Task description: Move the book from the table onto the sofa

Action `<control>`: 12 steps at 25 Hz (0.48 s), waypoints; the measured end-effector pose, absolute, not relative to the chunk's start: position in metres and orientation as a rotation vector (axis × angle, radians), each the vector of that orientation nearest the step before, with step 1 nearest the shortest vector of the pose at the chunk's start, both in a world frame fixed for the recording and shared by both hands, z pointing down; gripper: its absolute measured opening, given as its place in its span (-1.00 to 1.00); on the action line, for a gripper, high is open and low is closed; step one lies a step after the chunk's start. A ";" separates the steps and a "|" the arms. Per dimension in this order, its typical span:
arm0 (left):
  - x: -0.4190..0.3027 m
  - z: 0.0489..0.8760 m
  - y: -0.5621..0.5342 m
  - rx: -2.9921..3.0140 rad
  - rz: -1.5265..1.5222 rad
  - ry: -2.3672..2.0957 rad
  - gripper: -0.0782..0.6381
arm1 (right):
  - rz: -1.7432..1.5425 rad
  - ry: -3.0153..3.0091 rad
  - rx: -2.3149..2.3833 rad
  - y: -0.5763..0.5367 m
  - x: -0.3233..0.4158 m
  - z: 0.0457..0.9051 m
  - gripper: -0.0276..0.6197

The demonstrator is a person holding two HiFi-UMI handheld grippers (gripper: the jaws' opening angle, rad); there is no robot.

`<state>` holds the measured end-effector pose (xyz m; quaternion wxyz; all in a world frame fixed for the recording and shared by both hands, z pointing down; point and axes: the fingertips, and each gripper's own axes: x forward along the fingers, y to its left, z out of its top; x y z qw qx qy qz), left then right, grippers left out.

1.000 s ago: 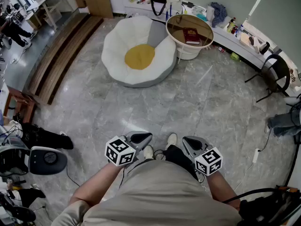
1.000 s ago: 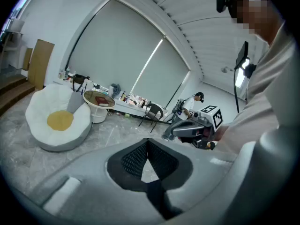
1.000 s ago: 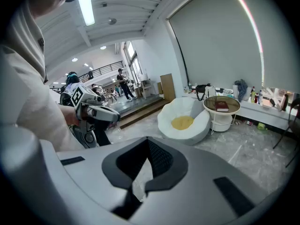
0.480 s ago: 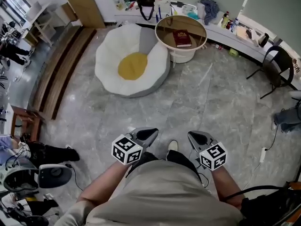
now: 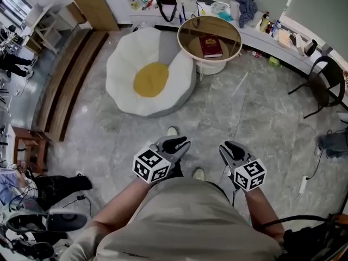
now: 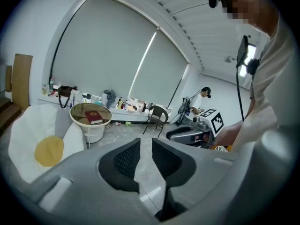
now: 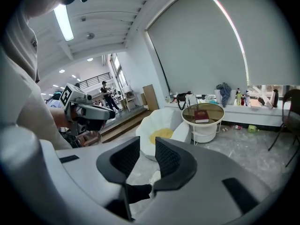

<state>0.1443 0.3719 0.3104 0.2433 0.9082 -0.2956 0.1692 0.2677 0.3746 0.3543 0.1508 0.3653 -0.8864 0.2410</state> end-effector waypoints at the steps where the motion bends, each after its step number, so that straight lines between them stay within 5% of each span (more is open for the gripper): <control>1: 0.141 0.313 0.356 2.479 0.452 -0.791 -0.58 | 0.694 -2.532 1.058 0.360 0.266 0.357 -0.56; 12: 0.076 0.334 0.146 2.478 0.512 -0.570 -0.47 | 0.782 -2.369 1.272 0.165 0.218 0.357 -0.54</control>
